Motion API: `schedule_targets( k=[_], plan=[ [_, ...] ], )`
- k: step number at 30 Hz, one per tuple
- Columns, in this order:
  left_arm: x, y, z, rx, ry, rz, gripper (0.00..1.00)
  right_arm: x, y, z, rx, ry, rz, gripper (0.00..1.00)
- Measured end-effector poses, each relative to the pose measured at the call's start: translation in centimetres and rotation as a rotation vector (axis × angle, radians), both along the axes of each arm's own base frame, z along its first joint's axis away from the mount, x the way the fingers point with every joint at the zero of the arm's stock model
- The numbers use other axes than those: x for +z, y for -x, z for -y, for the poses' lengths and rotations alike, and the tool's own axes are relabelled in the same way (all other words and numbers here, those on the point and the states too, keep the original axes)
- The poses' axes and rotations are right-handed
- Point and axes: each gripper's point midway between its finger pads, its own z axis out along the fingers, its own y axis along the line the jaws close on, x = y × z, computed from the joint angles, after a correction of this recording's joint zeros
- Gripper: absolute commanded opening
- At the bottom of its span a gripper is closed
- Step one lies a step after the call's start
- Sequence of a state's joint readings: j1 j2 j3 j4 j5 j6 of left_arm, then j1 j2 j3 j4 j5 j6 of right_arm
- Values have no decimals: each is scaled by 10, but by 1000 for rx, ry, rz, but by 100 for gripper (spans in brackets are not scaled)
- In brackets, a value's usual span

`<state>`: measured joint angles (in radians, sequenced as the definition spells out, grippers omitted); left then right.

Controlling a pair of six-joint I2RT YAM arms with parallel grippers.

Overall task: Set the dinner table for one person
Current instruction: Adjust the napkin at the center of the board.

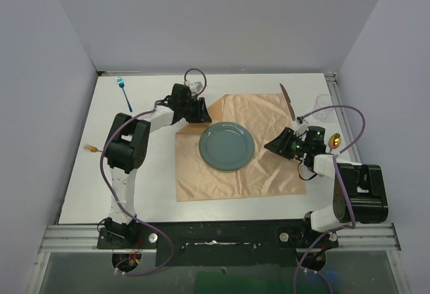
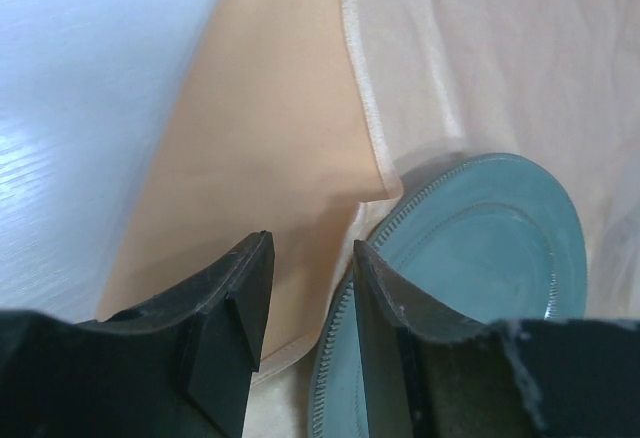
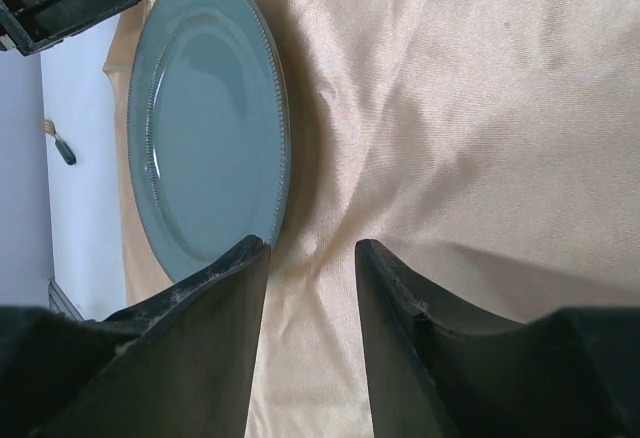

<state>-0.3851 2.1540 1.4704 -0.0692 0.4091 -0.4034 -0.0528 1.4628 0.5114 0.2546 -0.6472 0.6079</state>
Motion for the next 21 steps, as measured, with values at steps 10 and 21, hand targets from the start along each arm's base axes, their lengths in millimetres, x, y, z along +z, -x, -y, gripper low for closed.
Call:
schedule_targets(
  k=[10, 21],
  plan=[
    [-9, -3, -14, 55, -123, -11, 36, 0, 0, 0, 0, 0, -2, 41],
    [-5, -2, -4, 42, -133, 1, 36, -4, 3, 0, -1, -1, -14, 41]
  ],
)
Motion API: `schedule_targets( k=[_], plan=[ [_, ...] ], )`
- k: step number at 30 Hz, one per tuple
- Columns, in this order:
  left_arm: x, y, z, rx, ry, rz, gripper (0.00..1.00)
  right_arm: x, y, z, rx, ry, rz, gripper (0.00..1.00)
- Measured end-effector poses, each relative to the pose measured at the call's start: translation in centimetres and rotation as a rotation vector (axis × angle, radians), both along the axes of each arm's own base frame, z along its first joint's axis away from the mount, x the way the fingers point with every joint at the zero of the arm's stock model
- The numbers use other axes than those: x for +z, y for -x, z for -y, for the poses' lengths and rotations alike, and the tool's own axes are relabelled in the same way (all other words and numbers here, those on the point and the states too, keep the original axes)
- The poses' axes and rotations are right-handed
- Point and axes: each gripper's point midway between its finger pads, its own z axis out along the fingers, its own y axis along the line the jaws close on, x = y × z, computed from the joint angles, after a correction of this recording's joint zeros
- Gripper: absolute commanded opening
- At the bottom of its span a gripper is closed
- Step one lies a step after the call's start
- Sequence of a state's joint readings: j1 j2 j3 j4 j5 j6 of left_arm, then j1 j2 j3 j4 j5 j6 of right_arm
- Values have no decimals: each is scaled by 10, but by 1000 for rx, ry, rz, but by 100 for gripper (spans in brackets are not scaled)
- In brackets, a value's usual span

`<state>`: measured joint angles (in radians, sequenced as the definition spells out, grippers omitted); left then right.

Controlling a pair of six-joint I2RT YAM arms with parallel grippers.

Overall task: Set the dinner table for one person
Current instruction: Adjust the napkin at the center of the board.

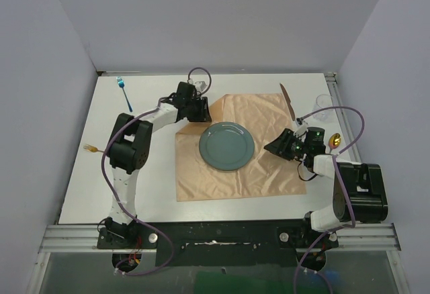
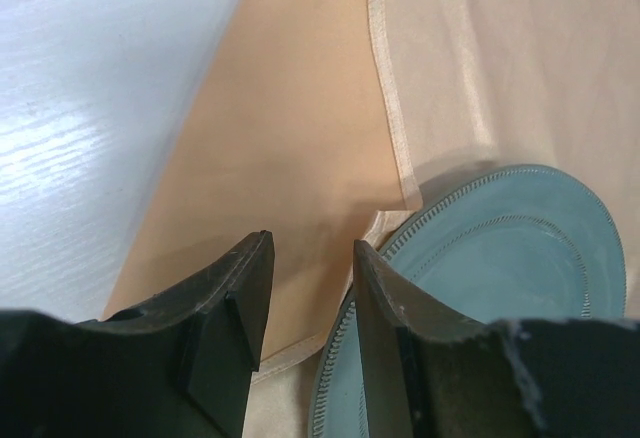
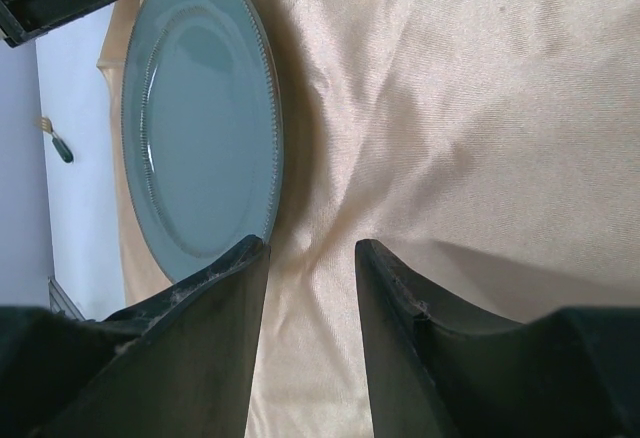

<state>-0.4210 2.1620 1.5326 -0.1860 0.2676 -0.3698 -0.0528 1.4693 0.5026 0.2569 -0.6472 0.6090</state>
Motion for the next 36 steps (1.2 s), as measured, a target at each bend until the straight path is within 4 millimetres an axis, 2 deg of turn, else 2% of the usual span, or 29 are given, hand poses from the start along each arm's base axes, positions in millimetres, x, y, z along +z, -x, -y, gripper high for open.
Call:
schedule_targets(
  k=[4, 9, 14, 17, 22, 27, 36],
  plan=[
    [9, -6, 3, 0, 11, 23, 36, -3, 0, 0, 1, -1, -8, 41],
    [11, -10, 3, 13, 29, 28, 36, -8, 1, 0, 2, -1, -23, 41],
    [21, -6, 11, -49, 134, -2, 36, -13, 3, 0, 1, -2, -44, 41],
    [25, -7, 22, -110, 215, -18, 36, -14, 3, 0, 2, -3, -47, 41],
    [11, 5, 38, -189, 313, -90, 36, -14, 3, 0, 2, -1, -48, 41],
    [-2, 16, 43, -221, 346, -147, 36, -16, 5, 0, 4, 1, -56, 41],
    [-6, 11, 39, -194, 312, -135, 36, -16, 5, 0, 4, 0, -57, 41]
  ],
)
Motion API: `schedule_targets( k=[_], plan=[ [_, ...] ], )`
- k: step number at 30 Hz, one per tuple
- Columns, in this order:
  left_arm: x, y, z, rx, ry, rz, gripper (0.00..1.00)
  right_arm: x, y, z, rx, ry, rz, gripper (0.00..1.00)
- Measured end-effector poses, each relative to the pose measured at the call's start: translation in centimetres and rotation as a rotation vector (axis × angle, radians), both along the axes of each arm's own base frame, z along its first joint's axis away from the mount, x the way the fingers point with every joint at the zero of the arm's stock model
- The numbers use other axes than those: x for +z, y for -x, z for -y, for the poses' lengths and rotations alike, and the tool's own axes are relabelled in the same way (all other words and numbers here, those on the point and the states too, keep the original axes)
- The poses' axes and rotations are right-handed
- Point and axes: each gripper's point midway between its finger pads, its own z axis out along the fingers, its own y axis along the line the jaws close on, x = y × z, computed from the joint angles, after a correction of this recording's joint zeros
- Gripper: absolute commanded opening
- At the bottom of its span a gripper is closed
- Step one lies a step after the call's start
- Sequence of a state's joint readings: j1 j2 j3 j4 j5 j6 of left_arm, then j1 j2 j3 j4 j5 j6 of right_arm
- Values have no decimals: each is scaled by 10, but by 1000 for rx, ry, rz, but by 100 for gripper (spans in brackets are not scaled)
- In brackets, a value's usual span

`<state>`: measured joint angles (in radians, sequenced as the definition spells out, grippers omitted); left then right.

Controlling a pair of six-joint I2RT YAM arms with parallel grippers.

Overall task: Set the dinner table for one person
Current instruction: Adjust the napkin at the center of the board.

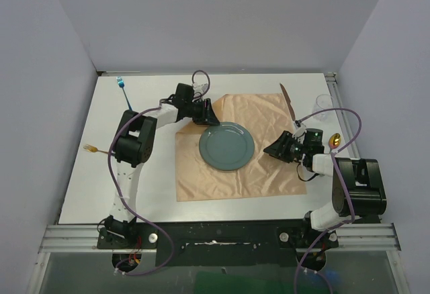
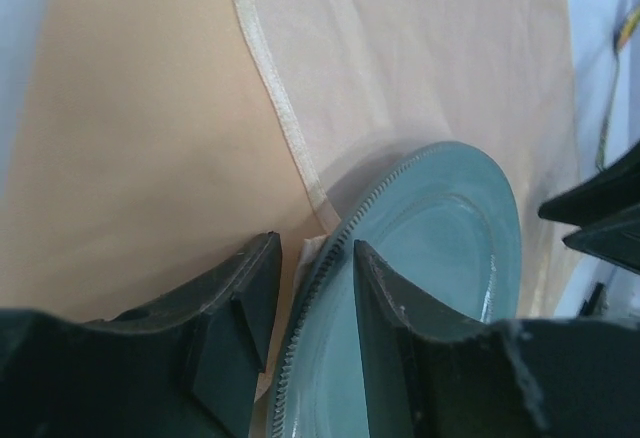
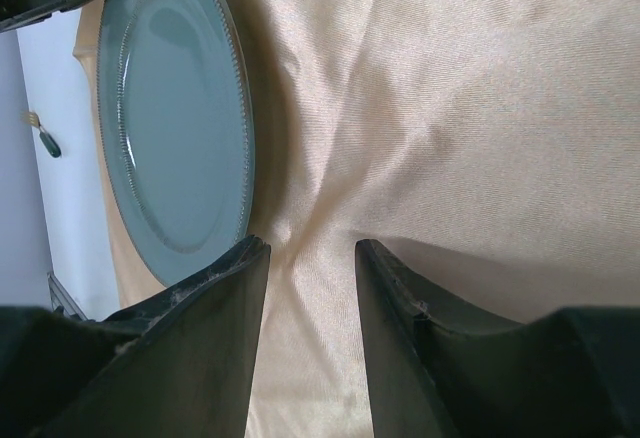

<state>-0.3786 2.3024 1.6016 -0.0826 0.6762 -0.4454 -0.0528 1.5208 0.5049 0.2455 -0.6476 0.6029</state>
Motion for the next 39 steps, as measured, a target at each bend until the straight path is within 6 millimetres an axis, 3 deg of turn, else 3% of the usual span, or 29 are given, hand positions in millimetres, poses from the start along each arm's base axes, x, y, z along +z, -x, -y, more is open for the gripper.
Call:
schedule_targets(
  k=[9, 27, 31, 39],
  plan=[
    [-3, -33, -31, 175, -224, 83, 36, -1, 0, -1, -1, -3, -4, 41],
    [-7, -69, -87, 408, -483, 134, 35, -2, 2, 0, -4, 3, -15, 41],
    [-6, -65, -90, 399, -450, 133, 36, -2, 2, 0, -5, 5, -15, 41],
    [-1, -24, -79, 290, -329, 72, 36, -2, 2, 0, -4, 3, -15, 41]
  ],
)
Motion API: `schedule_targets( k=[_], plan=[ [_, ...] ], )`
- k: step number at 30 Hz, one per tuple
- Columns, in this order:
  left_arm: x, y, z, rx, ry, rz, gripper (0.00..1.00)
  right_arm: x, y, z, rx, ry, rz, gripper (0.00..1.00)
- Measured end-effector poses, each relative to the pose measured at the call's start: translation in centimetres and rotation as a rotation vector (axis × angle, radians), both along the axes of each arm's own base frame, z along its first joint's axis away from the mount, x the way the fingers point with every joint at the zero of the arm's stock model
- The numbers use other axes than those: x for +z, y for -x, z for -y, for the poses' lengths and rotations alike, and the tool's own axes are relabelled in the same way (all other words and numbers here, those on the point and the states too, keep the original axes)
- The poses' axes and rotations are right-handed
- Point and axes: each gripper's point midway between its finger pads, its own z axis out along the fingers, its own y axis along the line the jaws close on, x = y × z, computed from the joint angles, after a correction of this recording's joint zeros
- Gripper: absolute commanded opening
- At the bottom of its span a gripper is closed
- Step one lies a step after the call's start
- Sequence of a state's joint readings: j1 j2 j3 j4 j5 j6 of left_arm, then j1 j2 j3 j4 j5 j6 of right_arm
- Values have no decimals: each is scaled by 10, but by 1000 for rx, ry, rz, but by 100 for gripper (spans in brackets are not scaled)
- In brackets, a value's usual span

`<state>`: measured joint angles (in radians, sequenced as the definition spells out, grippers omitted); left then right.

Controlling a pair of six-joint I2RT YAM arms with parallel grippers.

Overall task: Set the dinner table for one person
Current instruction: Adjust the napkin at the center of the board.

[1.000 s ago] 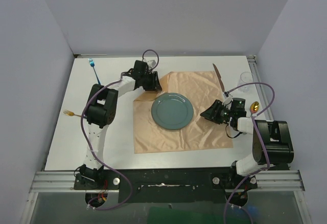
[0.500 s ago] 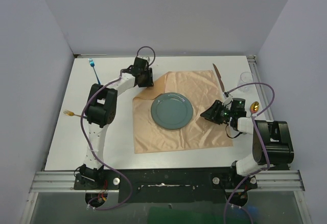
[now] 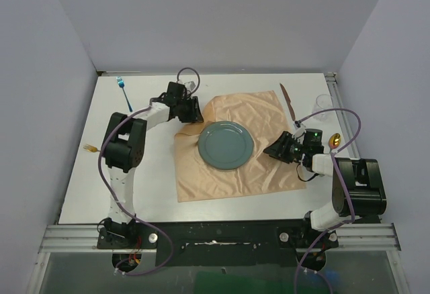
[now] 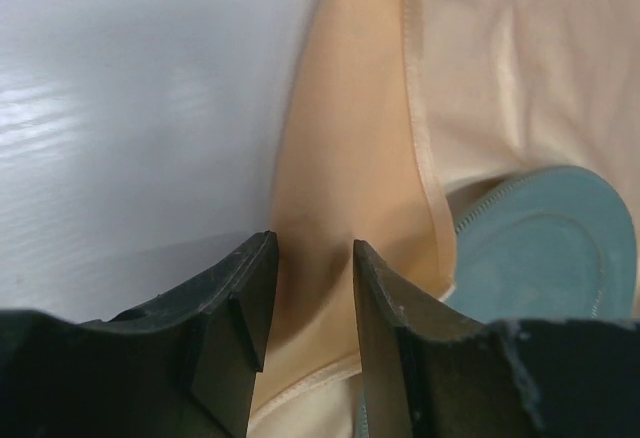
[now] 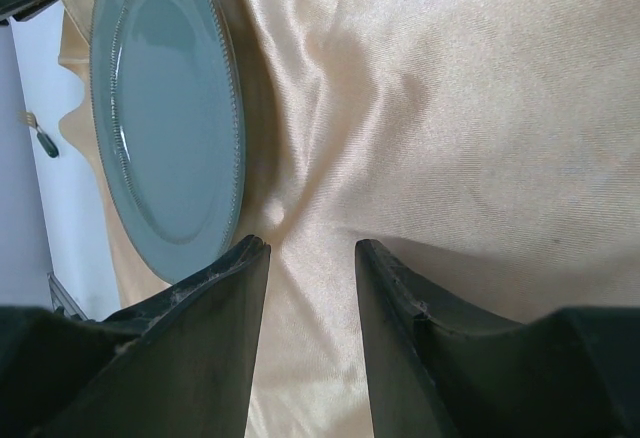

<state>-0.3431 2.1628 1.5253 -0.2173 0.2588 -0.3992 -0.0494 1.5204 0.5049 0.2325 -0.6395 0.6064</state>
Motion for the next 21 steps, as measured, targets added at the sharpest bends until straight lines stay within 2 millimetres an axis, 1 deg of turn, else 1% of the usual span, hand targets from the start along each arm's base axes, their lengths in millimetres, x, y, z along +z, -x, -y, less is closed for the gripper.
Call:
schedule_targets(
  k=[2, 5, 10, 12, 14, 17, 21],
  plan=[
    [4, 7, 9, -42, 46, -7, 36, 0, 0, -2, 4, -1, 2, 41],
    [16, 12, 21, -93, 108, 7, 36, 1, -1, -2, 5, -2, 7, 41],
    [37, 12, 33, -140, 176, 45, 36, -1, -1, -4, 11, -2, 4, 41],
    [41, 11, 36, -152, 193, 58, 36, -2, 0, -6, 16, -3, 3, 41],
    [41, 12, 37, -156, 201, 62, 36, -1, 0, -7, 19, -2, 6, 41],
    [35, 16, 37, -156, 196, 48, 36, -1, 0, -8, 25, -3, 8, 41],
    [27, 15, 31, -123, 159, 49, 37, -4, 1, -12, 34, -5, 1, 41]
  ],
)
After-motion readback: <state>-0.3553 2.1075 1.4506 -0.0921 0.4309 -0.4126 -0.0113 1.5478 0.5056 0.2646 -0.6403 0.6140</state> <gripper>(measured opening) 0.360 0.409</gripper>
